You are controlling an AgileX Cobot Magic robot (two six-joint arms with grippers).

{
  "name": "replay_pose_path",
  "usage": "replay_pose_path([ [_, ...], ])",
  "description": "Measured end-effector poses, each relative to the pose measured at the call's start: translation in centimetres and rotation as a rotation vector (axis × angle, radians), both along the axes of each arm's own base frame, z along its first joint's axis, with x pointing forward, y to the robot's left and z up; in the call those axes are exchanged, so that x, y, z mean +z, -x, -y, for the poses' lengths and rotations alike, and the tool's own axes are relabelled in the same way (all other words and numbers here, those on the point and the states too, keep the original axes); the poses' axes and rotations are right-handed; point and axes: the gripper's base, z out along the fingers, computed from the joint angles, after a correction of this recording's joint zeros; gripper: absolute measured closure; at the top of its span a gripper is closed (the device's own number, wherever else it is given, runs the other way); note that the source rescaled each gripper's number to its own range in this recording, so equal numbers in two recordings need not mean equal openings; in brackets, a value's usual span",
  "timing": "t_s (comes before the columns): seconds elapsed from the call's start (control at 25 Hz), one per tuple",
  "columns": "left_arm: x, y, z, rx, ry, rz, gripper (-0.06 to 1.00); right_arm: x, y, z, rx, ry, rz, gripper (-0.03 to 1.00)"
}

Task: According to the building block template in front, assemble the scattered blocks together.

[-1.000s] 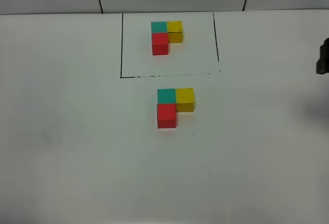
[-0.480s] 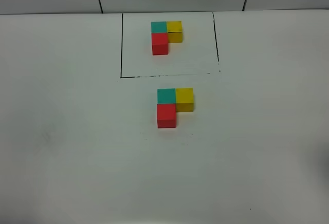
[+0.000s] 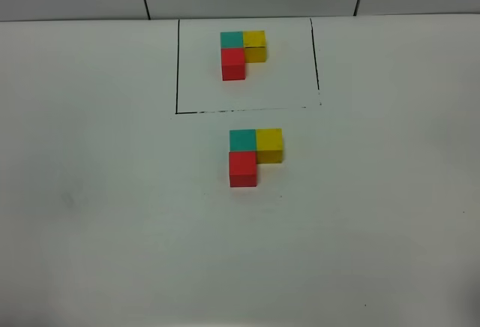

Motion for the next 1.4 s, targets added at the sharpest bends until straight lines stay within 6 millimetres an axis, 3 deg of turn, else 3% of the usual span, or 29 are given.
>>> replay_pose_path([
  [0.56,0.0,0.0,0.0,0.0,0.0,0.0,0.19,-1.1,3.3,-0.7,0.026,-0.014,0.169,0.2],
  [1.4,0.0,0.0,0.0,0.0,0.001,0.0,0.19,-1.2,4.8,-0.8,0.082,0.002,0.255,0.21],
])
